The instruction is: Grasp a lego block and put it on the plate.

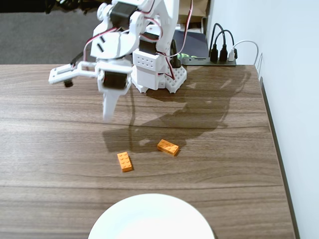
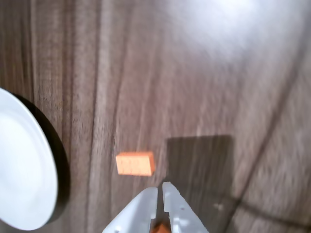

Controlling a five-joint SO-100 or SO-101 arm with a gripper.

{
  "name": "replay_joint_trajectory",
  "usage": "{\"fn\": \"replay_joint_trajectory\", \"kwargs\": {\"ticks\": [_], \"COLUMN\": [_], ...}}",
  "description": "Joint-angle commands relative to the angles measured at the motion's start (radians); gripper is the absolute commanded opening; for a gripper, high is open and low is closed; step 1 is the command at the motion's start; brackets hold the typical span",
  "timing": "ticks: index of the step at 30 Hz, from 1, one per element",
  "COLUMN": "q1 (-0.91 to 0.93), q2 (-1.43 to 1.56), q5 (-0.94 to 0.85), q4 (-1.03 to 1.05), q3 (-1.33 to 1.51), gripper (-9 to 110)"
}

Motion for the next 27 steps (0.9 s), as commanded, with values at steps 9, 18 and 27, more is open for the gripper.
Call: {"fn": "replay_joint_trajectory", "kwargs": {"ticks": [9,18,27], "q1": [0.003,-0.058,-0.115], "q2": [-0.235,-0.365,-0.402], "q5": [-0.566,-0.934,-1.140], "q4": [-0.095,-0.106,-0.035], "q3": [-0.155,-0.222,-0.245], "gripper": [1,5,26]}}
